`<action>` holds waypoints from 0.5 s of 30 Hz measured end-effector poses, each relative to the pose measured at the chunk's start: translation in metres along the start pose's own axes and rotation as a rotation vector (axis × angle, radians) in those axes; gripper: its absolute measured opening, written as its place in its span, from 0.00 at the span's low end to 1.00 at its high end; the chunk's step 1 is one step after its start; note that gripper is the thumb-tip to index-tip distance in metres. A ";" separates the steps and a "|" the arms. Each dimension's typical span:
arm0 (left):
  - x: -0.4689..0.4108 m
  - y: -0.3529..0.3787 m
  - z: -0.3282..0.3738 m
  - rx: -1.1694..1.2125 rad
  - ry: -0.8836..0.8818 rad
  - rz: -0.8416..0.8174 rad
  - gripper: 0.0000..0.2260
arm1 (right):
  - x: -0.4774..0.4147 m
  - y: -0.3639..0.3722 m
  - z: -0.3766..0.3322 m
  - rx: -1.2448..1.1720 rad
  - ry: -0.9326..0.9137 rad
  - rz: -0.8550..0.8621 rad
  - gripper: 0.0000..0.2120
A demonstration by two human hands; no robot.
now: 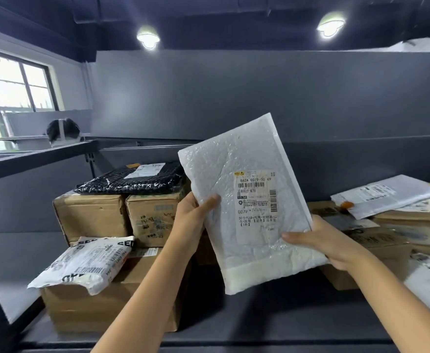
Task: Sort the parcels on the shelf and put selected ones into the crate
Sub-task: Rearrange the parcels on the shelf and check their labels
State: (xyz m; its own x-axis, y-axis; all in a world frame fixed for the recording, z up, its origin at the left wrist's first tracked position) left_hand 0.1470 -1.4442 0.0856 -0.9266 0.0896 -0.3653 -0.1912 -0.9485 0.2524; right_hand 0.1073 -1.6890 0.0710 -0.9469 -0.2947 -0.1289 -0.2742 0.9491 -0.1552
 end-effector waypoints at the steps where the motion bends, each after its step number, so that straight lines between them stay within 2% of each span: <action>1: 0.000 0.000 -0.001 0.006 0.000 0.015 0.08 | 0.001 0.002 -0.002 -0.004 0.003 -0.001 0.41; 6: -0.002 -0.001 -0.003 0.018 -0.091 -0.017 0.08 | 0.012 0.010 -0.011 -0.084 0.016 -0.025 0.47; 8: -0.002 0.001 -0.008 0.035 -0.169 -0.042 0.10 | 0.016 0.015 -0.017 -0.025 0.005 -0.044 0.46; 10: -0.001 0.002 -0.013 0.079 -0.229 -0.029 0.10 | 0.017 0.021 -0.022 0.019 -0.003 -0.061 0.41; 12: -0.001 0.002 -0.017 0.109 -0.262 -0.014 0.11 | 0.017 0.022 -0.026 0.008 0.007 -0.057 0.29; 13: -0.001 0.002 -0.018 0.114 -0.273 0.000 0.11 | 0.016 0.021 -0.027 -0.017 0.014 -0.050 0.23; 15: 0.000 0.001 -0.017 0.111 -0.286 0.014 0.13 | 0.013 0.017 -0.024 -0.111 0.026 -0.021 0.18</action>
State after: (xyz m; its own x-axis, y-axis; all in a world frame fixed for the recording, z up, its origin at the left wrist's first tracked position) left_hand 0.1527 -1.4506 0.0703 -0.9800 0.1735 -0.0975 -0.1971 -0.9129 0.3575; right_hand 0.0862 -1.6740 0.0905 -0.9443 -0.3132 -0.1011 -0.3098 0.9496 -0.0477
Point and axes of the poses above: each hand's wrist, its own x-axis away from the middle knuckle, its own y-axis out of the palm, z = x × y, the point moved 2 cm from there along -x, towards the middle knuckle, and after that the axes turned 1 degree about -z, right-handed, at the moved point
